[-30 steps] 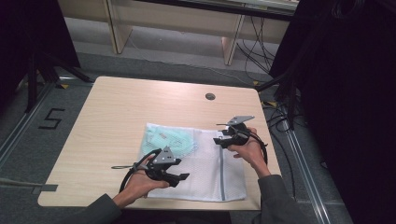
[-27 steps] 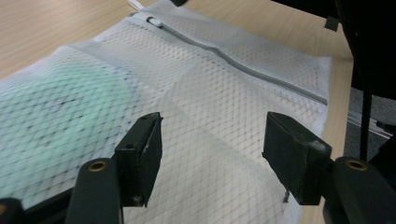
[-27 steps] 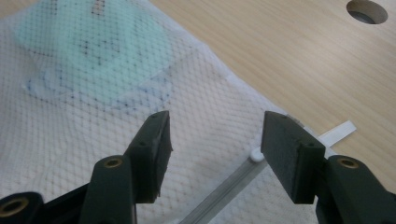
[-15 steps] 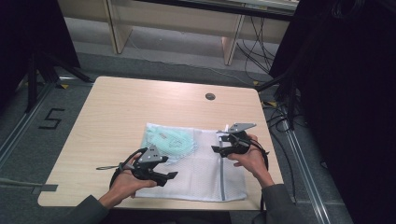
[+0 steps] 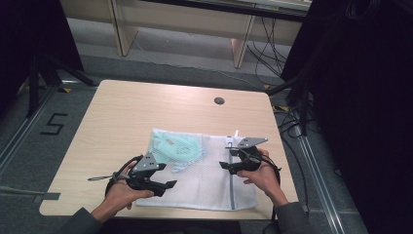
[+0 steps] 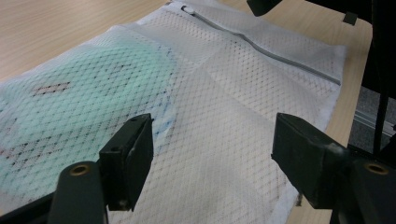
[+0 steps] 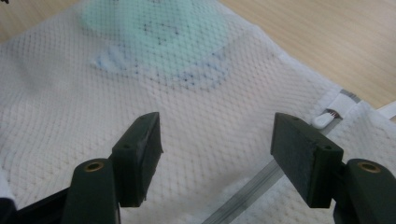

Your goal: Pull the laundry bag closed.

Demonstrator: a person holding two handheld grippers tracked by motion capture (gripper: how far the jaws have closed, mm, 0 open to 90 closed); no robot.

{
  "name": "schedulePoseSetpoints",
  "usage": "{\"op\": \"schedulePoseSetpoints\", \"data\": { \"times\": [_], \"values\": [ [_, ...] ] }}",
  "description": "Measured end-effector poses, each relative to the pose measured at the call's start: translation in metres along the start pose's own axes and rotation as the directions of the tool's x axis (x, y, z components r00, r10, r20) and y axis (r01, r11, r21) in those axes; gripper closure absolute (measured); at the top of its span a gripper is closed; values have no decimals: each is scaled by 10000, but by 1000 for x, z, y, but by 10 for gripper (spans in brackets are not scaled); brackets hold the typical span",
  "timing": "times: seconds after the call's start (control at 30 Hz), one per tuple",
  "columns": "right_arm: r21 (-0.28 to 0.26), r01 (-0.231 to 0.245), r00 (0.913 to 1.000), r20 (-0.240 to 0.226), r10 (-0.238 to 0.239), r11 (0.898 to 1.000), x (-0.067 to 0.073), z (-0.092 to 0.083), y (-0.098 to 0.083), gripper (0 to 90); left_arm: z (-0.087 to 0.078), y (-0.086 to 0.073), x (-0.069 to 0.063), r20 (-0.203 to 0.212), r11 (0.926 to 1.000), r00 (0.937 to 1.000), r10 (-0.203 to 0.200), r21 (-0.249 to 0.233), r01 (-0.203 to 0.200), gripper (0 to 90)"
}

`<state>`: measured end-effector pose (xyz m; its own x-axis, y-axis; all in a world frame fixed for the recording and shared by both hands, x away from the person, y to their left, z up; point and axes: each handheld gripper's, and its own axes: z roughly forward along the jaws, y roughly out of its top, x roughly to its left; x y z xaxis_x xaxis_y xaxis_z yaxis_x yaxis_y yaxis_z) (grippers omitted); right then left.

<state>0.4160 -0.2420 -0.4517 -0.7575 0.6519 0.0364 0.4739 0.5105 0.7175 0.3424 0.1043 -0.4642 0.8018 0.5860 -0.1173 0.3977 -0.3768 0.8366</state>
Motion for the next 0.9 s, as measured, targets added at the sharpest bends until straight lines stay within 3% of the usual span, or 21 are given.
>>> {"op": "schedulePoseSetpoints", "data": {
  "times": [0.07, 0.2, 0.3, 0.57, 0.6, 0.67, 0.7, 0.73, 0.83, 0.9],
  "values": [
    [224, -5, 9999, -102, 7, 9997, 2, -2, -1, 339, -1, -1, 0, 53, 10000, 10000, 24, 15, -24, 290],
    [-31, -48, 10000, -73, 48, 10000, 7, -1, -5, 332, -3, -2, 0, 22, 9998, 9998, 202, 3, -202, 289],
    [249, 77, 9999, -157, -73, 9997, 9, -4, -6, 331, -5, -3, -1, 33, 9997, 9997, 252, 6, -252, 282],
    [49, 231, 9997, -56, -231, 9997, 14, -5, -14, 325, -11, -6, -1, -11, 9993, 9993, 373, 96, -373, 263],
    [360, 72, 9999, -142, -67, 9993, 15, -8, -14, 325, -12, -6, -1, 23, 9988, 9990, 444, 193, -444, 259],
    [133, 199, 9998, -81, -198, 9997, 17, -9, -15, 325, -13, -8, -2, -107, 9998, 9998, 154, 131, -152, 252],
    [-113, 48, 10000, -63, -48, 9999, 19, -8, -17, 325, -14, -8, -1, -118, 9995, 9995, 282, 155, -281, 249],
    [242, 219, 9997, -147, -215, 9995, 19, -11, -16, 325, -14, -8, -1, -181, 9994, 9993, 328, 136, -325, 246],
    [272, 211, 9996, -198, -205, 9994, 22, -13, -19, 322, -15, -9, -1, -247, 9990, 9987, 437, 102, -434, 221],
    [323, 119, 9997, -217, -112, 9994, 24, -14, -21, 309, -18, -10, 0, -259, 9981, 9983, 526, 335, -517, 216]
  ]
}}
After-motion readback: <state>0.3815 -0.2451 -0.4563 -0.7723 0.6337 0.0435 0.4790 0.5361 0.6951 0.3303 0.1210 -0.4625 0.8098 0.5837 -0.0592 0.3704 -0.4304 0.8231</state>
